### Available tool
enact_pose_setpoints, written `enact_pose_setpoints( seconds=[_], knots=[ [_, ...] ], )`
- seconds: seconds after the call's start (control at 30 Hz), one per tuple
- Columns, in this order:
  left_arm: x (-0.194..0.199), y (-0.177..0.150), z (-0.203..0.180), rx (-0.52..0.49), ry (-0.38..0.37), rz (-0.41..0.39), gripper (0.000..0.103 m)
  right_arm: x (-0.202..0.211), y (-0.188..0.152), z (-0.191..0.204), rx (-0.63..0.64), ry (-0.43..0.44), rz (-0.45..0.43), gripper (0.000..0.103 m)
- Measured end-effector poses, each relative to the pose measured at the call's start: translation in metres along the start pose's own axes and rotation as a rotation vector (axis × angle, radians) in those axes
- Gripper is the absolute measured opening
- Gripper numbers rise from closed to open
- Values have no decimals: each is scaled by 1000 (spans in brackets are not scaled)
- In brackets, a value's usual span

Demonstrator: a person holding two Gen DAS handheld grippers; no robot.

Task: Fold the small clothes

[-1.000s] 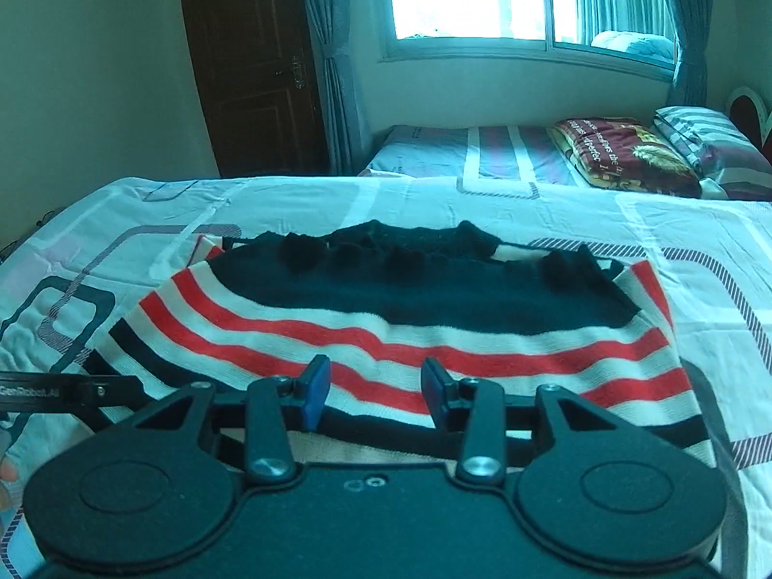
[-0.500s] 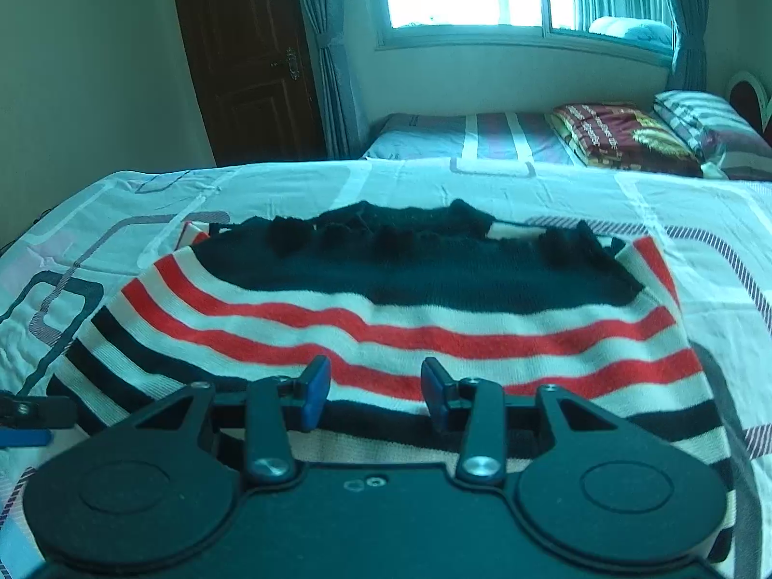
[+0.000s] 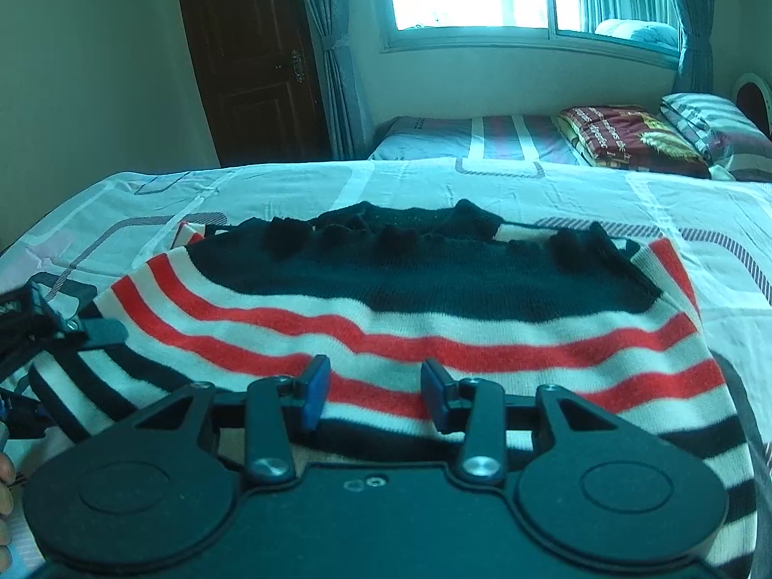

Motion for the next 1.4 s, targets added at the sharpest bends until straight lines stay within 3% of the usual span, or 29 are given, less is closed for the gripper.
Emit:
enact_pose_setpoints(
  seconds=[0.07,0.1,0.37,0.5,0.6,0.7,0.83,0.93,1.03,1.1,1.2,1.27,1.33,1.4],
  knots=[
    [-4,3,4,14,16,-3,46,-5,2,1,23,-18,0,40],
    [-5,5,6,22,22,-3,42,-7,3,1,31,-25,-1,40],
    [10,12,-13,-64,-12,-60,29,-22,-13,8,150,-97,14,40],
    [32,18,-56,-235,-97,-136,27,-21,-12,7,145,-93,12,40],
    [40,10,-98,-380,-179,-154,26,-7,-4,-9,9,-40,-17,37],
    [36,-8,-138,-470,-271,-112,26,23,1,-33,-99,-36,-91,39],
    [18,-57,-179,-567,-362,26,26,57,-3,-70,-182,-72,-109,40],
    [4,-95,-191,-655,-344,132,26,77,-13,-94,-215,-133,-102,40],
    [14,-106,-195,-714,-336,127,26,93,-27,-114,-271,-172,-101,43],
    [22,-107,-199,-767,-332,123,26,99,-31,-120,-320,-155,-105,43],
    [32,-111,-205,-866,-292,109,34,102,-26,-120,-385,-80,-120,45],
    [48,-112,-205,-901,-309,101,60,103,-20,-117,-402,-42,-121,51],
    [66,-116,-210,-953,-334,77,74,104,-16,-114,-417,-24,-128,51],
    [82,-118,-210,-999,-343,46,74,104,-12,-114,-442,-3,-120,52]
  ],
)
Point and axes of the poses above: each gripper's, at about its wrist camera, not at the fingertips, and x roughly against the way its jaws point, z to its left, y to its top, the point moved 3 cm from there along -x, roughly the way its jaws point, and after that the axes turned 7 degrees about y, right-handed, at the moved point
